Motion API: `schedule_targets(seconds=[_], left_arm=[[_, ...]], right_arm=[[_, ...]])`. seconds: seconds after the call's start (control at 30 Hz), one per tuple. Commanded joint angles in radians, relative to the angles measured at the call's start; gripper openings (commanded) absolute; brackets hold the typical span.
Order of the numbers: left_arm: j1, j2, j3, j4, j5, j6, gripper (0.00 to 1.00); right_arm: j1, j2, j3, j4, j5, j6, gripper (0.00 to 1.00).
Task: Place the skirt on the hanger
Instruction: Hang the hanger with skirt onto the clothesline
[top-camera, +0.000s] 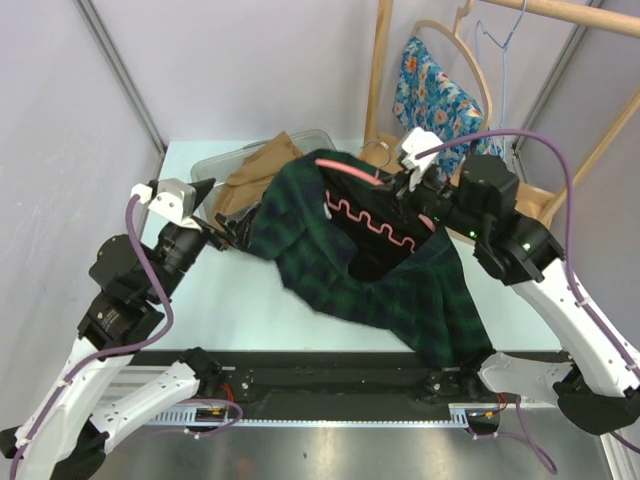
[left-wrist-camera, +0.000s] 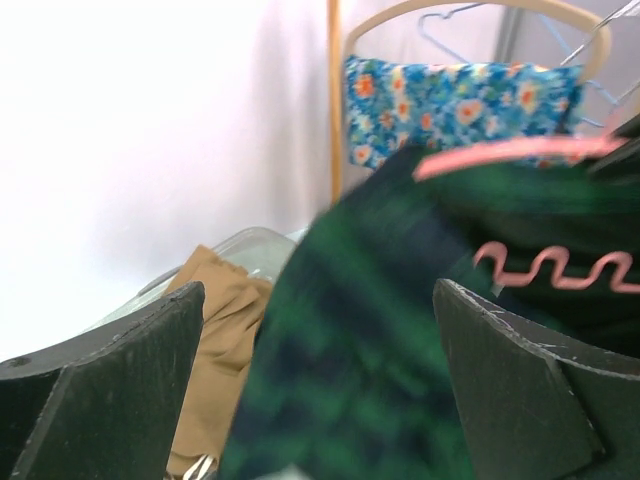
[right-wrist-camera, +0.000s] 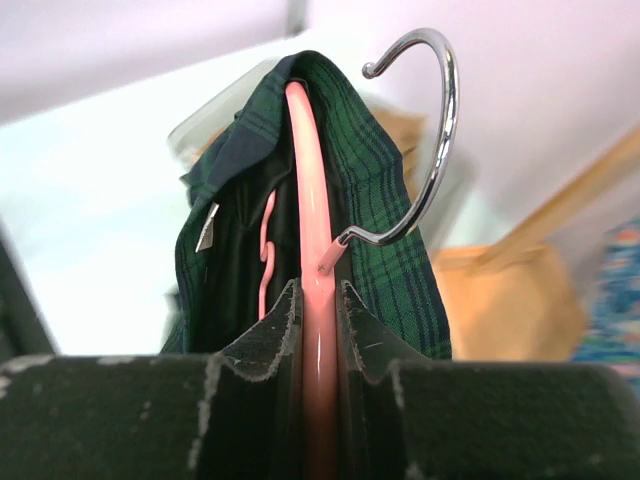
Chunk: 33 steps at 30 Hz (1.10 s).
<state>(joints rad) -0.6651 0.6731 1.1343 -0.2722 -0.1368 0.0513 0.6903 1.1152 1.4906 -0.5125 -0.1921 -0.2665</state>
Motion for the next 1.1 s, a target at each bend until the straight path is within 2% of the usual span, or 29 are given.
schedule_targets(seconds=[0.0, 0.13, 0.23, 0.37, 0.43, 0.53, 0.87, 1.07], left_arm=[[0.002, 0.019, -0.011, 0.028, -0.081, -0.041, 1.0], [0.002, 0.013, -0.03, 0.031, -0.081, -0.044, 1.0], [0.002, 0.01, -0.039, 0.027, -0.078, -0.045, 1.0], [0.002, 0.005, -0.057, 0.022, -0.081, -0.068, 1.0], [0.002, 0.006, -0.07, 0.025, -0.078, -0.068, 1.0], [0.002, 0.014, -0.082, 0.031, -0.075, -0.071, 1.0], [0.002, 0.069, -0.113, 0.077, -0.04, -0.093, 1.0], [0.002, 0.072, -0.128, 0.08, -0.04, -0.093, 1.0]], right_arm=[[-0.02, -0.071, 0.109, 0.243, 0.108, -0.013, 0.0], [-0.02, -0.071, 0.148, 0.209, 0.103, -0.01, 0.0], [-0.02, -0.078, 0.142, 0.119, 0.138, 0.036, 0.0], [-0.018, -0.149, 0.027, 0.054, 0.21, 0.131, 0.0], [-0.018, -0.176, -0.013, -0.035, 0.247, 0.179, 0.0], [-0.018, -0.225, -0.079, -0.102, 0.319, 0.249, 0.0], [-0.087, -0.371, -0.295, -0.152, 0.687, 0.512, 0.0], [-0.195, -0.417, -0.366, -0.19, 0.778, 0.595, 0.0]])
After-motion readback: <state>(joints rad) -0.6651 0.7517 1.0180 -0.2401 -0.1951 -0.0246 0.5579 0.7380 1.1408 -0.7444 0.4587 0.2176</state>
